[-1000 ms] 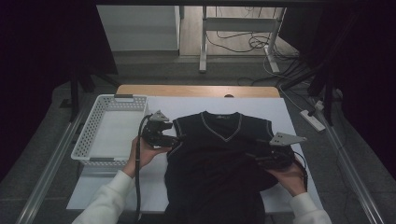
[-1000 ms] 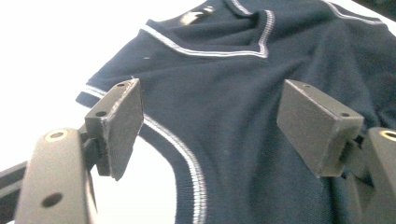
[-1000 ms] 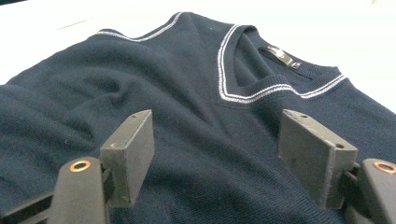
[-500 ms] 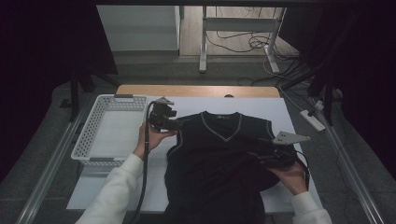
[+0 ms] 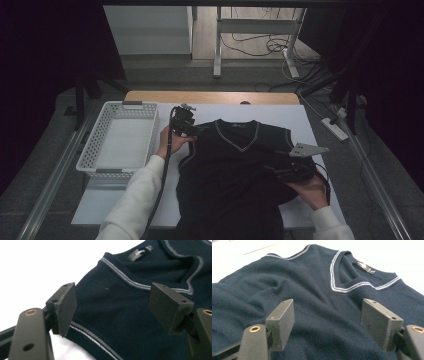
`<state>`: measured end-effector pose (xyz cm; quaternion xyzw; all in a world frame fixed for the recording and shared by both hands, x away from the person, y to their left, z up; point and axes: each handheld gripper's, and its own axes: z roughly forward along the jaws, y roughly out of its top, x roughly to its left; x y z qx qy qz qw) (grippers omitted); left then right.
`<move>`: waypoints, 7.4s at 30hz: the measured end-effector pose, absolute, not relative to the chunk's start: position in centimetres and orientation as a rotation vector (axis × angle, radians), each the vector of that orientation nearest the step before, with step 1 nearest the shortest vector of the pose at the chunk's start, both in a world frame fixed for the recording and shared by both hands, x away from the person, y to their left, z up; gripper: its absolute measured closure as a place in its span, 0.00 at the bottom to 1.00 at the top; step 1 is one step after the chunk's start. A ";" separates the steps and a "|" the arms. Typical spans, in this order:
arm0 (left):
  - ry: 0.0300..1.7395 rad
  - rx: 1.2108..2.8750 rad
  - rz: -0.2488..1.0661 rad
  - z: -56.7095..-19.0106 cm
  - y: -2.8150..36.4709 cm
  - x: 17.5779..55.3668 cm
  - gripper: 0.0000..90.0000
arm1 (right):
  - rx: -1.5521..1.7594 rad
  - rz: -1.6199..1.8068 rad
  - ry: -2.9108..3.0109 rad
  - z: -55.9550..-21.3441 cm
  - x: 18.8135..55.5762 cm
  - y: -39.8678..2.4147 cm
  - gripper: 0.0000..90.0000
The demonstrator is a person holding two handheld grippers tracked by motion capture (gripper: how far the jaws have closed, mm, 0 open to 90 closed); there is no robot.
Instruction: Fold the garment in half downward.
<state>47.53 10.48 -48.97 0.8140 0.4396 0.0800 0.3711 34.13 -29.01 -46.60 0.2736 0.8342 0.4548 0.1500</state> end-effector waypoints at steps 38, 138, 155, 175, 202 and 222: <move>1.242 2.176 0.169 -52.8 11.2 50.7 0.25 | 0.790 1.248 2.453 -47.5 34.5 -28.7 0.30; 1.024 2.156 0.142 -45.3 12.6 46.5 0.83 | 1.285 0.901 2.365 -50.6 52.0 -32.8 0.27; 1.026 2.154 0.147 -45.1 13.0 46.3 0.83 | 1.214 0.895 2.477 -50.5 51.3 -32.1 0.86; 1.056 2.089 0.315 -41.6 16.1 46.2 0.84 | 1.169 1.046 2.197 -42.7 50.0 -32.9 0.88; 1.047 2.061 0.372 -38.9 16.5 47.4 0.84 | 1.129 1.107 2.119 -38.4 50.6 -31.5 0.88; 1.001 2.097 0.232 -41.6 16.5 44.8 0.84 | 1.125 1.209 2.215 -42.4 47.4 -32.4 0.88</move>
